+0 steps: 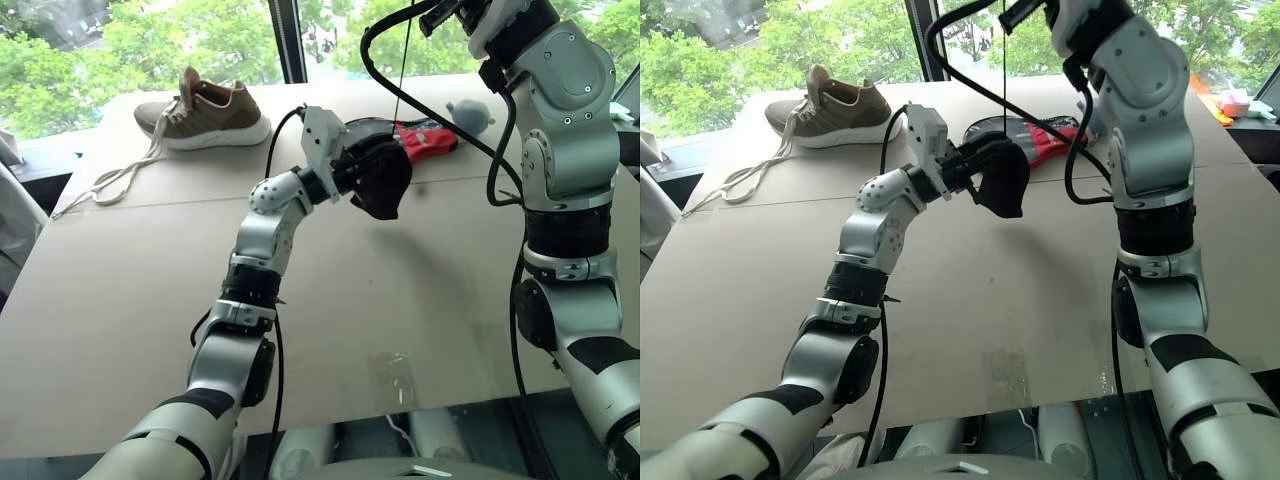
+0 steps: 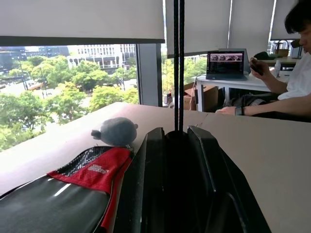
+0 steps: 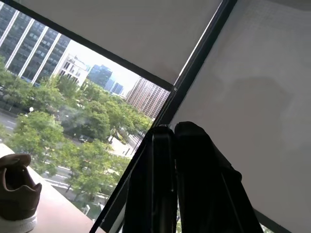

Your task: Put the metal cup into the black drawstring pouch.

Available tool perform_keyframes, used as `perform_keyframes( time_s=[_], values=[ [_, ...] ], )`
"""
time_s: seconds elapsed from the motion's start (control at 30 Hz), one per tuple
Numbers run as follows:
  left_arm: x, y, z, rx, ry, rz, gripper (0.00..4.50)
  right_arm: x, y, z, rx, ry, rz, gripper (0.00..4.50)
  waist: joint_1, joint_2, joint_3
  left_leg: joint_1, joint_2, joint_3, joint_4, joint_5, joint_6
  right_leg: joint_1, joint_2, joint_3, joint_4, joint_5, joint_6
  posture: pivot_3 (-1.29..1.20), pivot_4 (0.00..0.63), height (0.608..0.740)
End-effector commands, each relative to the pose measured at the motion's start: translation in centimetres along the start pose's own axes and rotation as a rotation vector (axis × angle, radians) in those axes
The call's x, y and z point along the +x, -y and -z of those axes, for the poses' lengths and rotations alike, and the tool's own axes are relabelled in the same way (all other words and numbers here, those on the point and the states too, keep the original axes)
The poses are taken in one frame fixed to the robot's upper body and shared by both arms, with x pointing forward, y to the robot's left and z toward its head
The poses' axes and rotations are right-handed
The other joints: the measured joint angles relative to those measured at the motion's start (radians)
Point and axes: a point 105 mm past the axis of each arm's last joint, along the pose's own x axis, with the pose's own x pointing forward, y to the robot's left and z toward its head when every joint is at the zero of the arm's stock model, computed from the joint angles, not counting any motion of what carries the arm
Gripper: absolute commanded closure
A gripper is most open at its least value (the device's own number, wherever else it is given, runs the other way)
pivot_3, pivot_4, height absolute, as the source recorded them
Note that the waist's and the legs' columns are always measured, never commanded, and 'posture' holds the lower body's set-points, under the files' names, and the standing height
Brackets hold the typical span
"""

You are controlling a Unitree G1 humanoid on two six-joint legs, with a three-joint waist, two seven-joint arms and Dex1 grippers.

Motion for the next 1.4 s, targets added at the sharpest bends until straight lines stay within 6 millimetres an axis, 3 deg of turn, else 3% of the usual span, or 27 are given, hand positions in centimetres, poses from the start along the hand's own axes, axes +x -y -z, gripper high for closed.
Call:
perform_keyframes(
  time_s=[0.03,0.4,0.43,0.67,0.87,1.03,1.13,1.23,1.33,1.4],
  values=[
    [0.0,0.8,1.9,-0.034,-0.057,0.013,4.38,0.3,2.1,-5.0,-0.033,0.184,0.093,4.50,0.000,0.000,0.000,0.000,0.000,0.000,0.000,0.000,0.000,0.000,0.000,0.000,0.000,0.000,0.000,0.00,0.150,0.740],
    [-0.1,1.3,2.4,-0.058,-0.061,0.034,4.38,0.4,2.2,-5.2,-0.029,0.204,0.109,4.50,-0.002,0.000,0.000,0.000,0.000,0.000,0.000,0.000,0.000,0.000,0.000,0.000,0.000,0.000,0.000,0.00,0.150,0.740],
    [-0.1,1.2,2.4,-0.055,-0.061,0.025,3.35,0.4,2.2,-5.2,-0.029,0.202,0.108,4.50,-0.002,0.000,0.000,0.000,0.000,0.000,0.000,0.000,0.000,0.000,0.000,0.000,0.000,0.000,0.000,0.00,0.150,0.740],
    [-0.3,1.4,2.4,-0.059,-0.065,0.035,0.08,0.5,2.0,-5.0,-0.033,0.196,0.099,4.50,0.000,0.000,0.000,0.000,0.000,0.000,0.000,0.000,0.000,0.000,0.000,0.000,0.000,0.000,0.000,0.00,0.150,0.740],
    [-0.7,1.1,2.8,-0.057,-0.082,0.018,0.03,0.5,1.8,-4.7,-0.040,0.185,0.088,4.50,-0.001,0.000,0.000,0.000,0.000,0.000,0.000,0.000,0.000,0.000,0.000,0.000,0.000,0.000,0.000,0.00,0.150,0.740],
    [-2.3,0.2,2.6,-0.059,-0.076,-0.025,0.03,0.4,1.8,-4.5,-0.045,0.176,0.082,4.50,-0.005,0.000,0.000,0.000,0.000,0.000,0.000,0.000,0.000,-0.001,0.000,0.000,0.000,0.000,0.000,0.00,0.150,0.740],
    [-4.6,-0.8,2.6,-0.112,-0.080,-0.080,0.03,0.2,1.6,-4.3,-0.032,0.168,0.069,4.50,-0.005,0.000,0.000,0.000,0.000,0.000,0.000,0.000,0.000,-0.001,0.000,0.000,0.000,0.000,0.000,0.00,0.150,0.740],
    [-8.4,-1.3,4.3,-0.125,-0.174,-0.149,0.03,-0.7,1.1,-2.8,-0.031,0.103,0.026,4.50,-0.007,0.000,-0.001,0.000,0.001,0.000,0.000,0.000,0.000,-0.001,-0.001,0.001,0.000,0.000,0.000,0.00,0.150,0.740],
    [-13.8,0.0,6.5,-0.225,-0.282,-0.168,0.03,-2.9,0.5,0.3,-0.042,-0.028,-0.027,4.50,-0.012,0.000,-0.002,0.001,0.001,0.000,-0.002,0.000,0.000,0.000,-0.002,0.001,0.000,0.000,0.000,0.00,0.150,0.740],
    [-18.5,1.7,7.9,-0.254,-0.418,-0.145,0.03,-4.9,0.3,2.3,-0.048,-0.114,-0.056,4.50,-0.016,0.000,-0.001,0.001,0.001,0.000,-0.002,0.000,0.000,-0.001,-0.004,0.001,0.000,0.000,0.000,0.00,0.150,0.740]
  ],
)
